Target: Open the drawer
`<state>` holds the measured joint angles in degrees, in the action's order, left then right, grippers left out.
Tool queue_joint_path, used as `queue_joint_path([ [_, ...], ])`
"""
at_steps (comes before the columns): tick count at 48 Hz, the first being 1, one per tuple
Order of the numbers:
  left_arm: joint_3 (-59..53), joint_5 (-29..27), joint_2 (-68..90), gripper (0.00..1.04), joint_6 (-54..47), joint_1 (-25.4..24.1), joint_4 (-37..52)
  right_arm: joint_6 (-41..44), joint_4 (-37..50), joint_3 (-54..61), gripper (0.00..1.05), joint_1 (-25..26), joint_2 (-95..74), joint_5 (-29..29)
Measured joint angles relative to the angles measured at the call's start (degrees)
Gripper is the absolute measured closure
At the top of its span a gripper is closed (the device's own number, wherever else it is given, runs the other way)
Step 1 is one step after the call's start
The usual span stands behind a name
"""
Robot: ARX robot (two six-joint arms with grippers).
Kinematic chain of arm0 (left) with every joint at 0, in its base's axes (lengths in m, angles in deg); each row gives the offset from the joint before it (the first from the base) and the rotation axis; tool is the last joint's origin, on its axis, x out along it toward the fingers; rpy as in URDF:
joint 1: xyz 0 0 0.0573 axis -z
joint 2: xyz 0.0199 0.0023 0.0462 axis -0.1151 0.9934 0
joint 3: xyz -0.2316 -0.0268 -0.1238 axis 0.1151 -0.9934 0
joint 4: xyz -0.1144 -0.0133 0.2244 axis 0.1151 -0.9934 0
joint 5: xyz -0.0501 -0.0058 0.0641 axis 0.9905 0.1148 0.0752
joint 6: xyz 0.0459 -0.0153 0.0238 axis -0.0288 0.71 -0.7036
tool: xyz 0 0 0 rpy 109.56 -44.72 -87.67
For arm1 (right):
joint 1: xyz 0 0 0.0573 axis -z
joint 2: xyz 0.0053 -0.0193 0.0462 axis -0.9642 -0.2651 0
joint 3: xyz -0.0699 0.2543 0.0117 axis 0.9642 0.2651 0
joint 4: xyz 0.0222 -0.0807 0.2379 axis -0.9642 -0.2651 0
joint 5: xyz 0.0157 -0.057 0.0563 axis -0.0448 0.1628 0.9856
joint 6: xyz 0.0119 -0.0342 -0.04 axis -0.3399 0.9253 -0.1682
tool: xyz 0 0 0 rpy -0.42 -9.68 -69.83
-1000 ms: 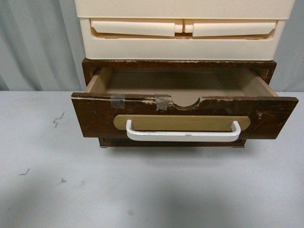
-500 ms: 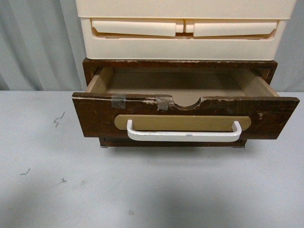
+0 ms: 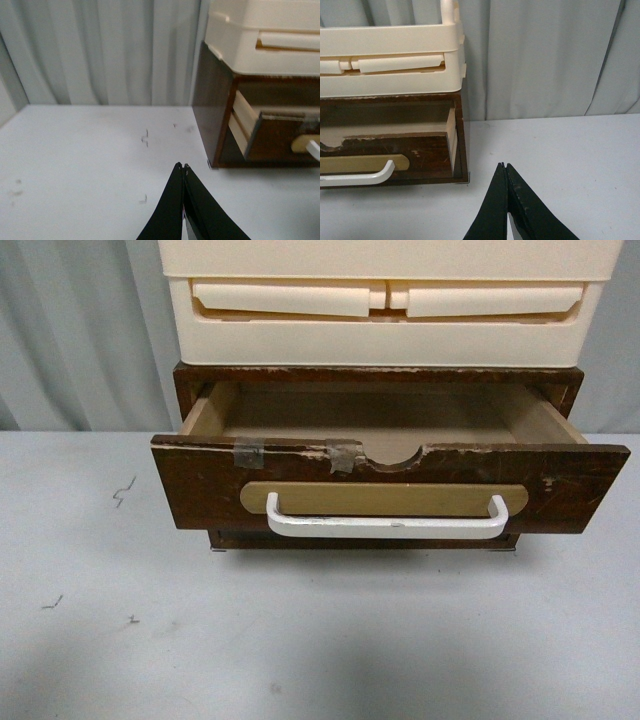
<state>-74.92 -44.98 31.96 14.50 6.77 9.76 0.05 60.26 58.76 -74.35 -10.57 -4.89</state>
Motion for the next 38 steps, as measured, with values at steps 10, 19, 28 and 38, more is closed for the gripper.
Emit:
queue_joint_path([
  [10,0.0,-0.1,-3.6,1.03,0.0,0.0,-1.1,0.0,-2.5,0.0,1.03,0.0,2.7,0.0],
  [19,0.0,-0.2,-3.6,1.03,0.0,0.0,-1.0,0.0,-13.5,0.0,1.03,0.0,10.6,0.2],
  [28,0.0,-0.1,-3.6,1.03,0.0,0.0,-0.8,0.0,-13.8,0.0,1.03,0.0,12.9,0.2],
  [38,0.0,-0.2,-3.6,0.76,0.0,0.0,-0.9,0.2,-13.3,0.0,0.78,0.0,12.9,0.2],
])
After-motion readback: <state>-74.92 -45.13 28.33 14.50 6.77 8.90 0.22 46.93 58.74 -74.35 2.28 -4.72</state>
